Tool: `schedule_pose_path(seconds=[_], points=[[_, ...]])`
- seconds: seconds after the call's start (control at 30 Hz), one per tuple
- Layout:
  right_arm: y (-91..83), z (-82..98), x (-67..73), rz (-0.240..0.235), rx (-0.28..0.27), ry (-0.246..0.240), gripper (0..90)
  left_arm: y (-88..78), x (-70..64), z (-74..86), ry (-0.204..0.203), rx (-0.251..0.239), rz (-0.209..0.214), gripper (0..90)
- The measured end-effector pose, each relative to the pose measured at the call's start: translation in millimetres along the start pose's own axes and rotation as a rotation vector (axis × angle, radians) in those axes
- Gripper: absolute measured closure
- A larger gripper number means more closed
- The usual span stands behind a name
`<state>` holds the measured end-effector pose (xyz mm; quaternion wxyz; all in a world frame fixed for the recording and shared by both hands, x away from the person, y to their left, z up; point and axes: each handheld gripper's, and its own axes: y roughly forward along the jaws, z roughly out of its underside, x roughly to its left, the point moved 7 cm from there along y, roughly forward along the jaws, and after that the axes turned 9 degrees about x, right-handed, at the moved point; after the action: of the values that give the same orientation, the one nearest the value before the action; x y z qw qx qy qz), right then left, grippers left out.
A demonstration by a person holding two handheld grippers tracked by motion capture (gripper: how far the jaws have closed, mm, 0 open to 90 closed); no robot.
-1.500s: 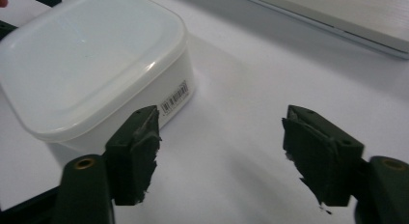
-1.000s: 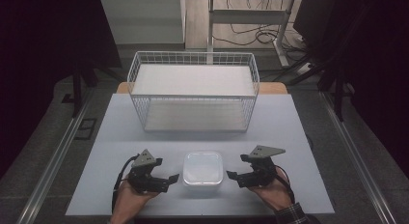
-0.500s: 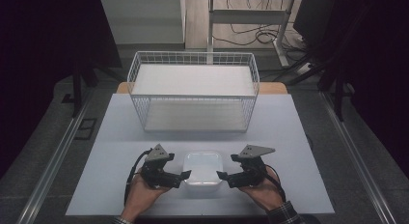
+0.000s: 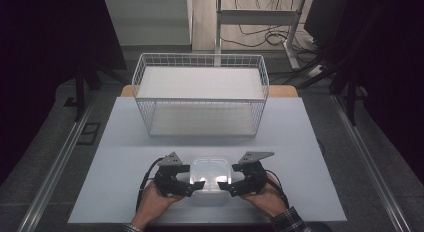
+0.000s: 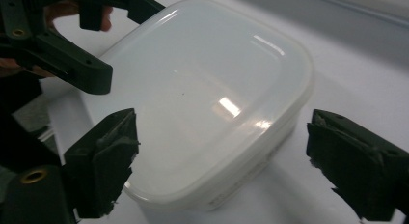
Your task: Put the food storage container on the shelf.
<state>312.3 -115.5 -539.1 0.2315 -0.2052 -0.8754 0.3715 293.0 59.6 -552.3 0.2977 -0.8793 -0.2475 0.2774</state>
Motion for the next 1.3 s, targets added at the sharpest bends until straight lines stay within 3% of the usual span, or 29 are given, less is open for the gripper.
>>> schedule_pose_path(seconds=[0.07,0.17,0.23,0.27,0.3,0.43,0.6,0.67,0.7,0.87,1.3], points=[[0.0,2.7,3.0,-0.021,0.017,0.022,16.7,-1.7,-3.6,2.1,0.008,0.01,-0.009,16.2],[-3.2,5.3,6.8,-0.006,0.025,0.027,21.8,-6.6,-7.9,6.5,-0.003,0.016,-0.014,20.7],[-8.9,7.3,8.8,0.01,0.025,0.033,31.7,-12.4,-9.0,9.7,-0.03,0.009,-0.011,30.0],[-15.2,8.6,8.8,0.025,0.008,0.046,43.3,-15.7,-9.3,10.8,-0.039,0.0,-0.017,43.2],[-15.2,8.6,8.8,0.025,0.008,0.046,43.3,-19.5,-9.4,11.4,-0.044,-0.008,-0.023,43.2],[-24.0,9.9,7.4,0.011,-0.023,0.116,60.0,-27.1,-8.8,13.2,-0.083,-0.031,-0.002,60.1],[-29.6,7.5,7.2,0.045,-0.071,0.159,71.6,-31.5,-7.2,11.3,-0.115,-0.085,-0.01,72.1],[-31.8,7.1,5.3,0.058,-0.095,0.167,77.7,-31.9,-5.9,10.8,-0.094,-0.092,-0.055,79.2],[-30.4,7.4,5.0,0.072,-0.091,0.147,77.9,-31.8,-5.6,10.1,-0.093,-0.093,-0.065,79.4],[-28.8,6.3,4.1,0.071,-0.104,0.156,77.9,-32.4,-3.5,8.8,-0.097,-0.106,-0.07,79.7],[-35.5,-9.4,2.6,0.093,-0.156,0.107,78.0,-39.9,2.0,-3.3,-0.081,-0.143,-0.078,79.9]])
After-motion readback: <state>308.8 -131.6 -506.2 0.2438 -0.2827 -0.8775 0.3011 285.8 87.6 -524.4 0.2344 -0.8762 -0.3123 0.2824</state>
